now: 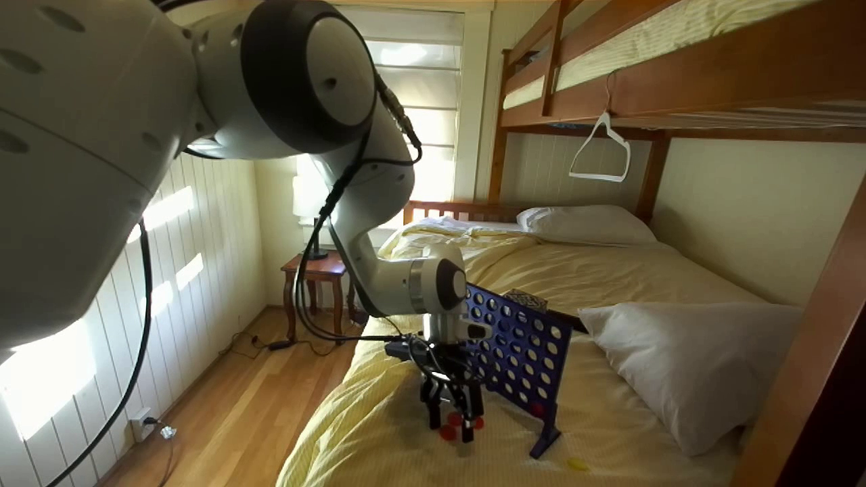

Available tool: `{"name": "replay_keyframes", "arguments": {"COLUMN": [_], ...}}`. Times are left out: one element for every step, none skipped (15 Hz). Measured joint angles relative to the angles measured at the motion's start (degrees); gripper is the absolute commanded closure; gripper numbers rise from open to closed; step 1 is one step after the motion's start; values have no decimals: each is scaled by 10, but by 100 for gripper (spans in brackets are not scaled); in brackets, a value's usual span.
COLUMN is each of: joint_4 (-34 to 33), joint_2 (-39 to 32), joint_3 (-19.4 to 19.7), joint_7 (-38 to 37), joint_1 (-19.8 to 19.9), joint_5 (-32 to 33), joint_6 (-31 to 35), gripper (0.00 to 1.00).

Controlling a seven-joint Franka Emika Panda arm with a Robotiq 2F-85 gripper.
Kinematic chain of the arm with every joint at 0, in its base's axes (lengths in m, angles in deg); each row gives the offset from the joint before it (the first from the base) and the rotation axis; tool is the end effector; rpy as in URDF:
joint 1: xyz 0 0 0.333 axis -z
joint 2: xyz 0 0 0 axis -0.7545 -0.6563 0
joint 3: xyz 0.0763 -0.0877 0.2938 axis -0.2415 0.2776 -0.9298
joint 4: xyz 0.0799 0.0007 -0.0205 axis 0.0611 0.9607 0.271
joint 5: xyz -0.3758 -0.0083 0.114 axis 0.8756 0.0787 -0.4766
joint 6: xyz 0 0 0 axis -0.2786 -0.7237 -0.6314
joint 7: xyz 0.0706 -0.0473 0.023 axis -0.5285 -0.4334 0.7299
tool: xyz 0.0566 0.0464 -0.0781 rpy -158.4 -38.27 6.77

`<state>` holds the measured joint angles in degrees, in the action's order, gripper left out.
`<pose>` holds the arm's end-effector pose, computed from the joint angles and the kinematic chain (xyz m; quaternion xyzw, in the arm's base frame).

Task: Put the orange circle inside the blue object

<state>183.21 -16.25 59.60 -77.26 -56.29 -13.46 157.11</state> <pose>0.5886 -0.0592 0.1396 0.9428 -0.2350 -0.1309 0.1967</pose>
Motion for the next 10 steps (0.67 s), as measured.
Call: {"name": "replay_keyframes", "arguments": {"joint_4": [0,0,0,0,0,0,-1,-1,-1,-1], "joint_2": [0,0,0,0,-1,-2,-3,-4,-6,-8], "joint_3": [0,0,0,0,0,0,0,0,0,0], "joint_7": [0,0,0,0,0,0,0,0,0,0], "joint_1": [0,0,-1,-2,-4,-5,-7,-9,-11,-13], "joint_5": [4,8,13,18,24,29,34,39,44,49], "joint_6": [0,0,1,1,1,1,1,1,1,1], "gripper": [0,0,0,0,0,0,0,0,0,0]}}
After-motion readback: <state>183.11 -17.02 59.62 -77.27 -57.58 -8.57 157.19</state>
